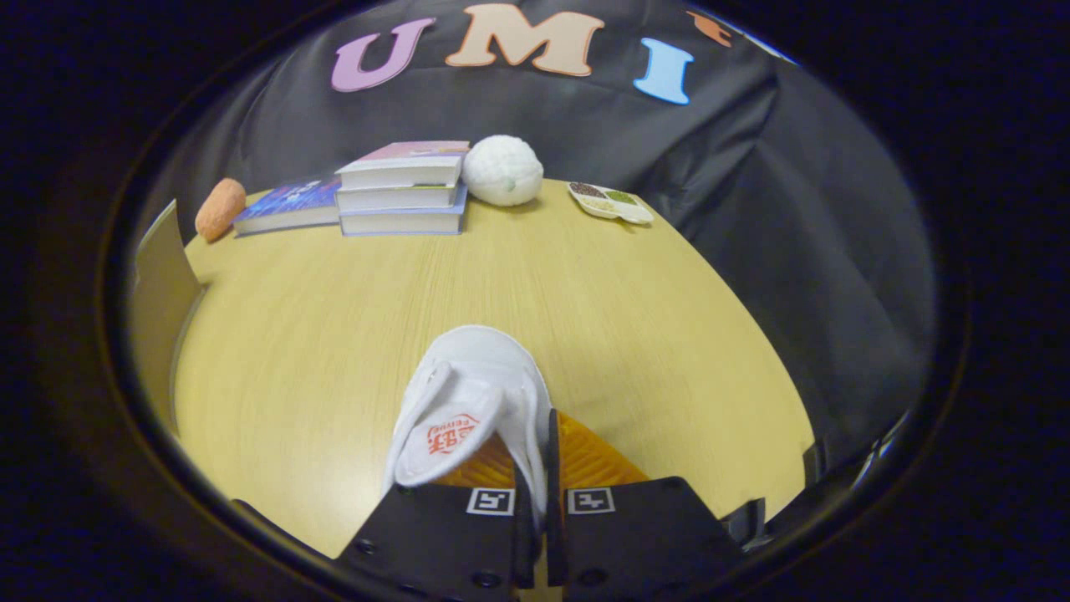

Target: Open the storage box then place both shoes into the box .Put the left shoe in first, then the right shoe, with the right side of both shoes facing outward in a uniform manner.

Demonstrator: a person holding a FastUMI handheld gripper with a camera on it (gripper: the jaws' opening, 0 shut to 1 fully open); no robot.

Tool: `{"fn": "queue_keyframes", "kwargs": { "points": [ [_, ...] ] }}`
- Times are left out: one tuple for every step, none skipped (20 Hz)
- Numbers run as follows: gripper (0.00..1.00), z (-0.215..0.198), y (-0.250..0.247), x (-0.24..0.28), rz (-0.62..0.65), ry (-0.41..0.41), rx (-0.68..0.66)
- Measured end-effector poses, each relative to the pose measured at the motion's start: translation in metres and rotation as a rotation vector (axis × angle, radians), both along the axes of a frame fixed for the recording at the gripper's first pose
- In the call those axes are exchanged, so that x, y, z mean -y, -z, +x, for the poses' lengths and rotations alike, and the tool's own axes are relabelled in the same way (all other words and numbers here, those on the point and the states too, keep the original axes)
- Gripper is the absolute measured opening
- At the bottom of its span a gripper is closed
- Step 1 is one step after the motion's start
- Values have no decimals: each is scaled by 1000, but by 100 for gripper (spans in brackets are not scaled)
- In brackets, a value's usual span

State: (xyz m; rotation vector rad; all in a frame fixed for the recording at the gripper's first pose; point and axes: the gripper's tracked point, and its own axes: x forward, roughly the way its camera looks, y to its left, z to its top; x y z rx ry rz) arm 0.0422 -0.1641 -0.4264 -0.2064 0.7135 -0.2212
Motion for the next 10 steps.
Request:
{"fn": "queue_keyframes", "kwargs": {
  "points": [
    [9, 1, -3, -1, -38, -1, -1],
    [9, 0, -7, -2, -79, -4, -3],
    [9, 0, -15, -4, -126, -3, 0],
    [9, -2, -26, -4, -177, -4, 9],
    [9, -3, -40, -6, -219, 0, 22],
    [9, -4, -54, -10, -255, 5, 38],
    [9, -2, -70, -14, -286, 12, 60],
    [9, -3, -87, -20, -312, 16, 88],
    [8, -2, -106, -27, -336, 18, 118],
    [8, -4, -125, -34, -363, 18, 148]
  ]
}}
